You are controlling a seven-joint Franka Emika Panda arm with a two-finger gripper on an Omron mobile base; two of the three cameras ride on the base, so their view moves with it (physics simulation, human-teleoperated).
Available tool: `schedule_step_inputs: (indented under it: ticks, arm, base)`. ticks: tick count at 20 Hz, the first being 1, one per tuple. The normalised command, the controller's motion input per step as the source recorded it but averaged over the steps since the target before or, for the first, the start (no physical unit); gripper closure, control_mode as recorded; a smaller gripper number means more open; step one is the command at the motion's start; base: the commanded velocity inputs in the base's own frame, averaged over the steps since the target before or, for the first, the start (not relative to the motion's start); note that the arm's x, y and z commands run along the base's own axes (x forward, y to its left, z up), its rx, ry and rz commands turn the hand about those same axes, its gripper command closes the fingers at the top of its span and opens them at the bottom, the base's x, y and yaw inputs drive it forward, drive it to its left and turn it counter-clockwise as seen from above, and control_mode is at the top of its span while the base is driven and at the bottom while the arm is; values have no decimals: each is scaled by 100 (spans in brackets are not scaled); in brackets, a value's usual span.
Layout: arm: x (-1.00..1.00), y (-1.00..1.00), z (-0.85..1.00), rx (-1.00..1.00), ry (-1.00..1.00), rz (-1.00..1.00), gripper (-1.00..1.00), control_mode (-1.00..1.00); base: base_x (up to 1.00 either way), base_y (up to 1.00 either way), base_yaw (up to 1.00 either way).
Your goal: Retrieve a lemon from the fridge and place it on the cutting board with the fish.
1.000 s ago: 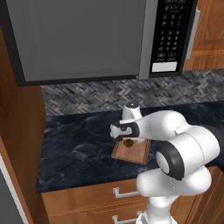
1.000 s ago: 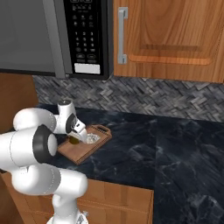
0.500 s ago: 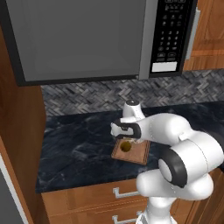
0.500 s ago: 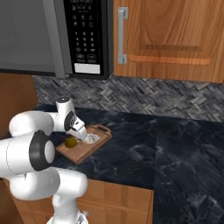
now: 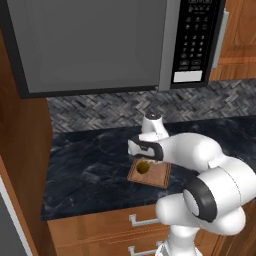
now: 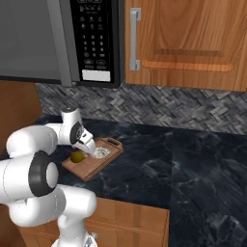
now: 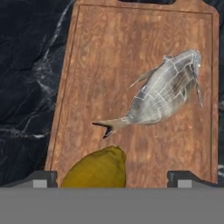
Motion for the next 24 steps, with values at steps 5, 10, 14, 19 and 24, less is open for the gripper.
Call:
schedule_step_inputs:
  ticks: [5,10,14,19,24]
  arm:
    - [-30,0,39,-2,0,0,-100,-100]
    - [-58,0,41,-2,0,0,-100,-100]
    - [-83,-1,27,0,0,0,-100,-100]
    - [-100,-21,20,0,0,0,-100,-100]
    - [-86,-79,4,0,0,-1,-100,-100]
  base:
    - [0,0,0]
    - [0,0,0]
    - [0,0,0]
    - [0,0,0]
    - [0,0,0]
